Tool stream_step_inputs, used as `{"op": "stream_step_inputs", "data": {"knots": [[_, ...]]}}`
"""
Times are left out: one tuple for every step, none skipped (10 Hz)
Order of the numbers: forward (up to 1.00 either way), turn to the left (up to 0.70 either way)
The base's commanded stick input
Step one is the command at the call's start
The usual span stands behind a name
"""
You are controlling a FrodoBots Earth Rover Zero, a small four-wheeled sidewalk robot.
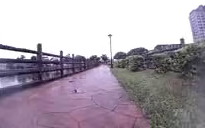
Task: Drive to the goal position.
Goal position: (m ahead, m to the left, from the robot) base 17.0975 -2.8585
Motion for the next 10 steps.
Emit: {"op": "stream_step_inputs", "data": {"knots": [[0.70,0.04],[0.70,0.23],[0.70,0.26],[0.70,0.09],[0.70,0.00],[0.70,0.00],[0.70,0.00],[0.70,0.00],[0.70,0.00],[0.70,0.00]]}}
